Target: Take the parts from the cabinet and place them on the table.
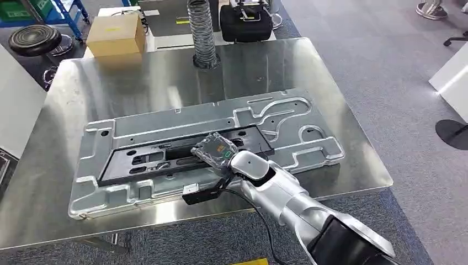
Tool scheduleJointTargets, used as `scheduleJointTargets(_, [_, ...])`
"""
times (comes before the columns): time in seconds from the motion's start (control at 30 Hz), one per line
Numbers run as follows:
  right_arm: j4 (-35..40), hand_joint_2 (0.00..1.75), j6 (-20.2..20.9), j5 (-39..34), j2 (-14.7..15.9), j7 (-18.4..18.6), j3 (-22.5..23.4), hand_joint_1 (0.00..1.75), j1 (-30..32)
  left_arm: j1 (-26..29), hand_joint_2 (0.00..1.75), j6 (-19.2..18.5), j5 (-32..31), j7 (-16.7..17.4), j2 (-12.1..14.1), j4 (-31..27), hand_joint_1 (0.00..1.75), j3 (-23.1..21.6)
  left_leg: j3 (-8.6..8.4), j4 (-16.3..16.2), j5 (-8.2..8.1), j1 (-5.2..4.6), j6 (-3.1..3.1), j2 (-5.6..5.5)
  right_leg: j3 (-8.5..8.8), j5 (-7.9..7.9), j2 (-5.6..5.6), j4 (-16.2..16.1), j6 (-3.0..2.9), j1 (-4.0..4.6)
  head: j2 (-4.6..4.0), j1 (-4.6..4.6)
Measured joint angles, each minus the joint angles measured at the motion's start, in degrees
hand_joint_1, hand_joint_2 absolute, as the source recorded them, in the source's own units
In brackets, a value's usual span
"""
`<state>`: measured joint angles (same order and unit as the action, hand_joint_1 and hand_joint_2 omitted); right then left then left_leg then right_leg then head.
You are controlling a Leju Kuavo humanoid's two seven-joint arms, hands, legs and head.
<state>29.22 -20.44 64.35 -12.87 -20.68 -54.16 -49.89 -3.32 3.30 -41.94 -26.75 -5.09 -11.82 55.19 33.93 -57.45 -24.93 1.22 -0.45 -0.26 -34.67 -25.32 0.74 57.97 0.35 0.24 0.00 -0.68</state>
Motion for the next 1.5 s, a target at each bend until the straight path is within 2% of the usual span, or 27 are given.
scheduleJointTargets(0.07, [-0.68, 1.75, 0.07, -0.22, 0.2, -0.13, -0.02, 1.75, 0.03, -0.11, 1.75, 0.02, -0.07, -0.26, 0.02, 0.0, 0.0, 0.18, -0.07, 0.07, 0.06, -0.02, 0.65, 0.08, -2.32, -3.58, -0.17, 5.59, 0.41, -0.21, 0.0, 0.13])
scheduleJointTargets(0.13, [-1.31, 1.75, 0.33, -0.44, 0.44, -0.26, -0.02, 1.75, 0.11, -0.13, 1.75, -0.22, -0.07, -0.57, 0.02, 0.0, 0.0, 0.48, -0.09, 0.02, -0.01, -0.14, 0.77, 0.1, -6.92, -7.69, -0.19, 15.27, 0.72, -0.46, 0.0, 0.11])
scheduleJointTargets(0.17, [-1.58, 1.75, 0.48, -0.53, 0.55, -0.28, -0.04, 1.75, 0.12, -0.1, 1.75, -0.35, -0.02, -0.59, 0.02, 0.0, 0.0, 0.52, -0.11, -0.03, -0.02, -0.15, 0.79, 0.09, -8.46, -8.29, -0.21, 18.38, 0.78, -0.5, 0.0, 0.11])
scheduleJointTargets(0.2, [-1.75, 0.0, 0.59, -0.66, 0.59, -0.39, -0.04, 0.0, 0.09, -0.1, 1.75, -0.72, 0.17, -0.72, 0.02, 0.0, 0.0, 0.57, -0.2, -0.06, -0.05, -0.16, 0.81, 0.07, -8.54, -7.57, -0.23, 18.43, 0.75, -0.52, 0.0, 0.13])
scheduleJointTargets(0.23, [-1.9, 0.0, 0.7, -0.79, 0.59, -0.52, -0.04, 0.0, 0.03, -0.07, 1.75, -0.79, 0.33, -0.76, 0.02, 0.0, 0.0, 0.59, -0.33, -0.07, -0.11, -0.16, 0.85, 0.03, -7.35, -5.77, -0.28, 15.95, 0.62, -0.52, 0.0, 0.13])
scheduleJointTargets(0.3, [-2.14, 0.0, 0.9, -1.07, 0.59, -0.72, -0.04, 0.0, -0.09, -0.08, 1.75, -0.96, 0.57, -0.85, -0.02, 0.02, 0.0, 0.66, -0.71, -0.08, -0.26, -0.22, 0.71, -0.15, -2.05, -0.74, -0.37, 5.46, -0.01, -0.43, 0.0, 0.15])
scheduleJointTargets(0.33, [-2.27, 0.0, 1.01, -1.07, 0.59, -0.89, -0.04, 0.0, -0.09, -0.09, 1.75, -0.88, 0.57, -0.85, -0.11, 0.0, 0.0, 0.7, -0.81, -0.07, -0.32, -0.22, 0.61, -0.2, 0.41, 0.43, -0.53, 0.55, -0.59, -0.24, 0.0, 0.15])
scheduleJointTargets(0.47, [-2.69, 0.0, 0.9, -1.11, 0.5, -1.25, -0.04, 0.0, -0.1, -0.08, 1.75, -0.02, 0.57, -0.44, -0.2, 0.0, 0.0, 1.03, -0.92, 0.2, -0.34, -0.49, -0.69, -0.13, 0.44, 0.27, -0.32, -0.09, -0.97, 0.21, 0.0, 0.11])
scheduleJointTargets(0.5, [-2.71, 0.0, 0.81, -1.4, 0.46, -1.25, -0.04, 0.0, -0.2, -0.12, 0.0, -0.02, 0.59, -0.44, -0.2, 0.0, 0.0, 1.07, -1.01, 0.21, -0.5, -0.65, -1.04, -0.14, 0.75, 0.59, -0.34, -0.72, -1.35, -0.34, 0.0, 0.09])
scheduleJointTargets(0.53, [-2.78, 0.0, 0.79, -1.96, 0.35, -1.27, -0.04, 0.0, -0.22, -0.11, 0.0, -0.04, 0.66, -0.52, -0.17, 0.0, 0.0, 1.24, -0.7, -0.82, -1.36, -0.47, -1.25, -0.09, 1.09, 0.81, -0.42, -1.21, -1.6, -0.53, -0.02, 0.07])
scheduleJointTargets(0.57, [-2.87, 0.0, 0.79, -2.76, 0.31, -1.42, -0.04, 0.0, -0.29, -0.14, 0.0, -0.11, 0.68, -0.63, -0.2, 0.0, 0.0, 1.49, 0.56, -3.85, -3.53, -0.46, -1.42, -0.08, 1.14, 0.84, -0.54, -1.28, -1.85, -0.62, 0.0, -0.16])
scheduleJointTargets(0.63, [-3.0, 0.0, 1.31, -5.76, 0.15, -2.81, 0.33, 0.0, -0.17, -0.09, 0.0, -0.2, 0.72, -0.68, -0.26, 0.0, 0.0, 1.92, 4.74, -13.17, -7.96, -0.25, -1.85, -0.06, 1.07, 0.82, -0.54, -1.22, -1.89, -0.52, 0.0, -0.15])
scheduleJointTargets(0.67, [-3.02, 0.0, 1.97, -8.23, 0.15, -3.96, 0.99, 0.0, -0.06, -0.01, 0.0, -0.17, 0.72, -0.68, -0.28, 0.02, 0.0, 1.97, 6.5, -16.9, -9.1, -0.23, -1.99, -0.06, 1.02, 0.81, -0.54, -1.16, -1.9, -0.48, 0.0, -0.15])
scheduleJointTargets(0.7, [-3.02, 0.0, 2.96, -11.05, 0.15, -5.34, 1.91, 0.0, 0.08, 0.03, 0.0, -0.17, 0.72, -0.68, -0.28, 0.0, 0.0, 1.99, 7.22, -18.19, -8.84, -0.2, -2.1, -0.05, 1.01, 0.79, -0.53, -1.06, -1.88, -0.48, 0.0, -0.15])
scheduleJointTargets(0.73, [-2.89, 0.0, 4.49, -14.99, 0.15, -7.39, 3.37, 0.0, 0.24, 0.02, 0.0, -0.17, 0.72, -0.68, -0.26, 0.0, 0.0, 2.05, 6.43, -16.32, -7.15, -0.15, -2.1, -0.05, 1.04, 0.71, -0.51, -0.98, -1.84, -0.49, 0.0, -0.15])
scheduleJointTargets(0.83, [-0.79, 0.0, 9.27, -25.7, 0.04, -12.62, 8.22, 0.0, 0.59, -0.08, 0.0, -0.17, 0.66, -0.61, -0.26, 0.0, 0.0, 2.36, -0.74, -1.46, -0.21, 0.05, -1.83, -0.01, 1.2, 0.27, -0.33, -0.46, -1.28, -0.59, 0.0, -0.18])
scheduleJointTargets(0.87, [0.53, 0.0, 11.4, -29.86, 0.04, -14.46, 10.04, 0.0, 0.88, -0.21, 0.0, -0.17, 0.63, -0.5, -0.31, 0.0, 0.0, 2.4, -1.45, -0.31, -1.25, -0.34, -1.62, -0.1, 0.89, 0.19, -0.29, -0.22, -0.9, -0.15, 0.0, -0.15])
scheduleJointTargets(0.97, [7.27, 0.0, 16.92, -41.42, 0.35, -16.37, 15.44, 0.0, 2.66, -0.12, 0.0, -0.15, 0.61, -0.44, -0.35, 0.0, 0.0, 2.93, -0.88, -0.53, -0.89, -0.57, -0.47, -0.18, 0.64, 0.5, -0.18, -0.34, -0.07, -0.37, 0.0, -0.07])
scheduleJointTargets(1.03, [14.11, 0.0, 19.6, -49.89, 1.23, -16.76, 18.65, 0.0, 4.33, -0.12, 0.0, -0.15, 0.63, -0.46, -0.53, 0.0, 0.0, 3.37, -1.05, 0.05, -0.39, -0.16, 0.42, -0.08, 0.5, -0.32, -0.26, 0.48, 0.64, -0.61, 0.0, -0.09])
scheduleJointTargets(1.07, [17.85, 0.0, 20.37, -53.96, 1.66, -16.79, 20.34, 0.0, 5.16, -0.1, 0.0, -0.13, 0.68, -0.52, -0.52, 0.02, 0.0, 3.48, -0.95, 0.08, -0.37, -0.17, 0.79, -0.09, -0.6, -2.13, -0.37, 2.79, 0.94, -0.56, 0.0, 0.09])
scheduleJointTargets(1.17, [30.74, 0.0, 19.03, -61.72, 3.59, -17.42, 25.58, 0.0, 8.96, -0.02, 0.0, -0.2, 1.29, -0.94, -0.55, 0.0, 0.0, 4.29, -0.76, 0.01, -0.35, -0.29, 1.14, -0.1, -7.17, -8.69, -0.4, 17.04, 1.52, -0.63, 0.0, 0.13])
scheduleJointTargets(1.2, [34.82, 0.0, 16.9, -61.83, 4.23, -18.03, 27.02, 0.0, 10.44, 0.06, 0.0, -0.22, 1.42, -1.09, -0.55, 0.0, 0.0, 4.69, -0.78, -0.01, -0.39, -0.33, 1.19, -0.12, -8.28, -9.02, -0.4, 19.32, 1.56, -0.63, 0.0, 0.11])
scheduleJointTargets(1.27, [43.41, 0.0, 11.72, -61.4, 5.64, -18.64, 29.6, 0.0, 13.53, 0.22, 0.0, -0.17, 1.88, -1.4, -0.72, 0.02, 0.0, 5.2, -0.89, -0.04, -0.49, -0.47, 1.3, -0.26, -6.56, -5.82, -0.4, 15.42, 1.24, -0.59, -0.02, 0.13])
scheduleJointTargets(1.33, [52.21, 0.0, 7.3, -59.62, 7.1, -18.75, 32.38, 0.0, 15.75, 0.17, 0.0, 0.09, 1.92, -1.72, -0.96, 0.02, 0.0, 5.77, -1.19, -0.05, -0.67, -0.74, 1.2, -0.31, -0.91, -0.51, -0.48, 3.75, 0.28, -0.33, -0.02, 0.11])
scheduleJointTargets(1.37, [56.12, 0.0, 4.36, -57.39, 7.87, -18.95, 33.47, 0.0, 17.12, 0.19, 0.0, 0.33, 1.92, -1.9, -1.25, 0.02, 0.0, 6.12, -1.18, -0.09, -0.79, -0.86, 1.09, -0.3, 0.85, -0.23, -0.83, -0.25, -0.38, 0.04, -0.02, 0.06])
scheduleJointTargets(1.43, [63.55, 0.0, -0.88, -53.48, 9.69, -19.32, 34.84, 0.0, 20.91, 0.08, 0.0, 0.48, 1.97, -2.29, -1.29, 0.0, 0.0, 6.51, -1.15, -0.06, -0.97, -1.0, 0.55, -0.35, 0.84, -0.01, -0.88, -0.41, -0.44, 0.28, 0.0, 0.33])
scheduleJointTargets(1.5, [68.81, 0.0, -2.84, -52.5, 11.35, -19.37, 35.5, 0.0, 24.32, 0.27, 0.0, 0.5, 1.92, -2.47, -1.38, 0.0, 0.0, 6.75, -1.45, 0.28, -0.96, -0.91, -0.01, -0.16, 0.89, 0.02, -0.67, -0.41, -0.81, 0.34, 0.0, 0.37])
